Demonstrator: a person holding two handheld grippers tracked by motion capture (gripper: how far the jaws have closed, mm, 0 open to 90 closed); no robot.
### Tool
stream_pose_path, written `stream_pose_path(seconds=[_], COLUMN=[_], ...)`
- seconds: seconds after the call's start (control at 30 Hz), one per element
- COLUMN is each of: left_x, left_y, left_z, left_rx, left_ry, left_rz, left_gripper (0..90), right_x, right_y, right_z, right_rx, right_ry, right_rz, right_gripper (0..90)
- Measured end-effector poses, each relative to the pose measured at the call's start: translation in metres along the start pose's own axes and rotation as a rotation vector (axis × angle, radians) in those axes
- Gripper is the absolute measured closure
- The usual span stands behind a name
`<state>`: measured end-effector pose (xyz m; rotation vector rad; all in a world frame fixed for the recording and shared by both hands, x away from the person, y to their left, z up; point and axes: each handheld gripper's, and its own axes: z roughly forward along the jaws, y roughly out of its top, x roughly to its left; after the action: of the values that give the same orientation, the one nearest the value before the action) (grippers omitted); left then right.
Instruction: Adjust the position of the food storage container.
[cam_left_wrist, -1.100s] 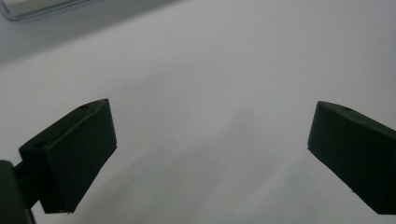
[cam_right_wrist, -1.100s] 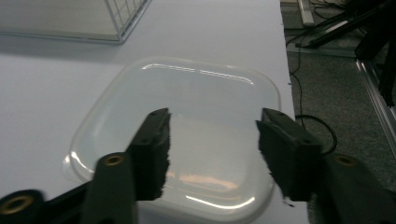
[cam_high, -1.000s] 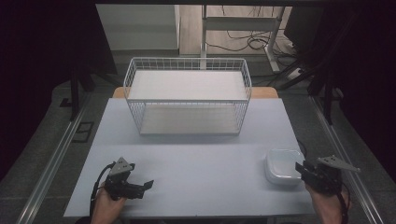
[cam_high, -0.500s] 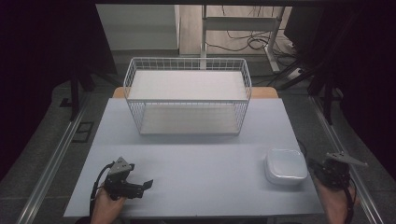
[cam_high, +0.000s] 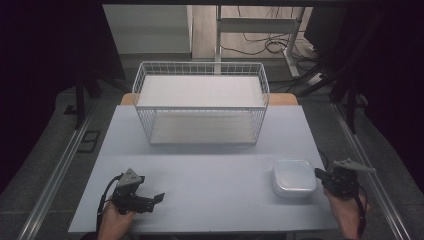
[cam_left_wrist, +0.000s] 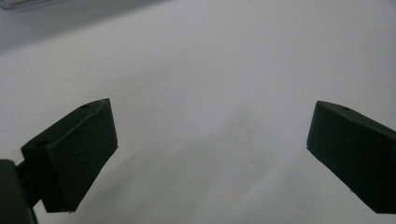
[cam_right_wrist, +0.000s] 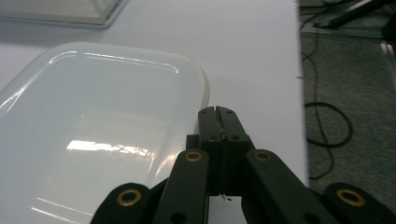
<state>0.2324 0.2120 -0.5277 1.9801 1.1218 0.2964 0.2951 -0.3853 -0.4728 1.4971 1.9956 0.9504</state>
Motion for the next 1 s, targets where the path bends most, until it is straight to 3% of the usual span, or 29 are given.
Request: stream_pose_path(seconds=[0.37,0.4,0.5,0.6,0.63,0.67,0.77,1.0], left_x=[-0.001,-0.001,-0.001,-0.001,-0.001,-0.001,-0.001,-0.002], left_y=[0.000,0.000,0.000,0.000,0.000,0.000,0.000,0.000], left_z=[0.000,0.000,0.000,0.000,0.000,0.000,0.000,0.000], left_rx=[0.001,0.000,-0.001,0.002,0.002,0.002,0.004,0.006], left_ry=[0.006,0.008,0.008,0.008,0.008,0.008,0.007,0.008], left_rz=[0.007,0.008,0.008,0.011,0.011,0.011,0.012,0.015], left_gripper=[1.5,1.5,1.5,1.5,1.6,1.6,1.6,1.8], right_x=[0.038,0.048,0.058,0.080,0.080,0.091,0.101,0.142], right_y=[0.005,0.006,0.007,0.010,0.010,0.011,0.012,0.012], right_z=[0.014,0.017,0.020,0.025,0.025,0.028,0.030,0.036], right_rx=[0.029,0.035,0.040,0.050,0.050,0.056,0.060,0.083], right_ry=[0.118,0.142,0.162,0.204,0.204,0.230,0.253,0.341], right_rz=[-0.036,-0.046,-0.060,-0.098,-0.098,-0.114,-0.126,-0.173], right_gripper=[89.6,89.6,89.6,89.6,89.6,89.6,89.6,89.5])
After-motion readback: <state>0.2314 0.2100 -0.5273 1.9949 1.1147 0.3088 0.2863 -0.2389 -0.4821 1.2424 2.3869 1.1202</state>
